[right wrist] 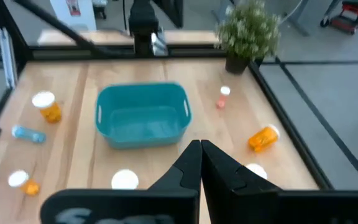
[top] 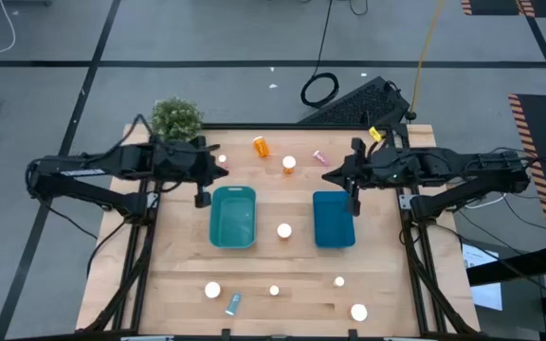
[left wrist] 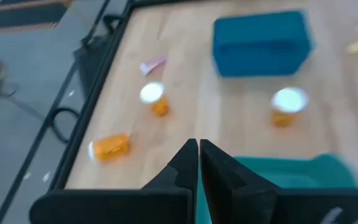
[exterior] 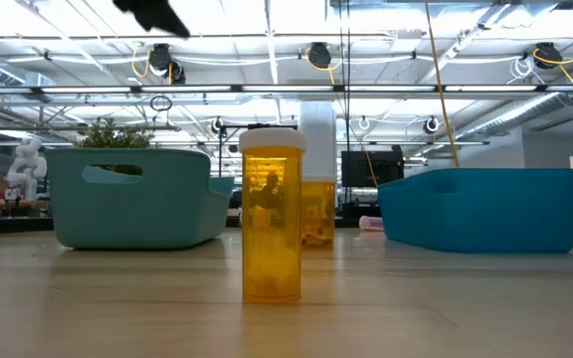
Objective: Pick and place medicine bottles into bin by pill shape (circle, oval)
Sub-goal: Put the top left small pink pill bottle into the green bin
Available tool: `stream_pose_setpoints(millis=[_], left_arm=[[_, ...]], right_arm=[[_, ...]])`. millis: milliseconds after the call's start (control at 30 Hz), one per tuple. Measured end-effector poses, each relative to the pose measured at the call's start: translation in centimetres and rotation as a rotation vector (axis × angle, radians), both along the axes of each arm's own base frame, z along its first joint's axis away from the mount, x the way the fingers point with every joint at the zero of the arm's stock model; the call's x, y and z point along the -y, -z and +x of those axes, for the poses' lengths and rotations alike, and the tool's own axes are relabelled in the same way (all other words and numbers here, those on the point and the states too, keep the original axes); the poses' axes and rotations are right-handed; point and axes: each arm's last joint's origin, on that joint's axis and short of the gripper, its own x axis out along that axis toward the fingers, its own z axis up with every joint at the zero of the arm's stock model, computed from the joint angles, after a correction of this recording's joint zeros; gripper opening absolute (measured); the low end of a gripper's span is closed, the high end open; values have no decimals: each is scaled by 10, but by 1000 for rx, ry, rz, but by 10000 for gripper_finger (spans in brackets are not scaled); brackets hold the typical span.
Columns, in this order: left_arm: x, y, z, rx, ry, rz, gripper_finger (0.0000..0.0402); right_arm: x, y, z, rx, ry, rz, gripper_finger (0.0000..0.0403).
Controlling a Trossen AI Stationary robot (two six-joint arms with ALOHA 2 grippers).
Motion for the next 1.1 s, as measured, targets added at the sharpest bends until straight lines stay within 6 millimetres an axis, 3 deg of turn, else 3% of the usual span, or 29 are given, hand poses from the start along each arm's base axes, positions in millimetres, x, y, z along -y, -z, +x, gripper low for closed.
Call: stream_pose_setpoints(millis=[167,433,633,1100], left_arm=[[-19,21,1,-44,-105,23,21],[-53,45,-10,-61,-310,-158,22],[-69,70,-12,-122,-404,-294,29],[-104,108,8,-192,-623,-379,215]], right_arm=[[-3,27,5,-27,54,103,0],[-21,92,13,-7,2,150,0],[-24,115,13,1,-11,153,0],[-15,117,13,-40,-39,28,0]])
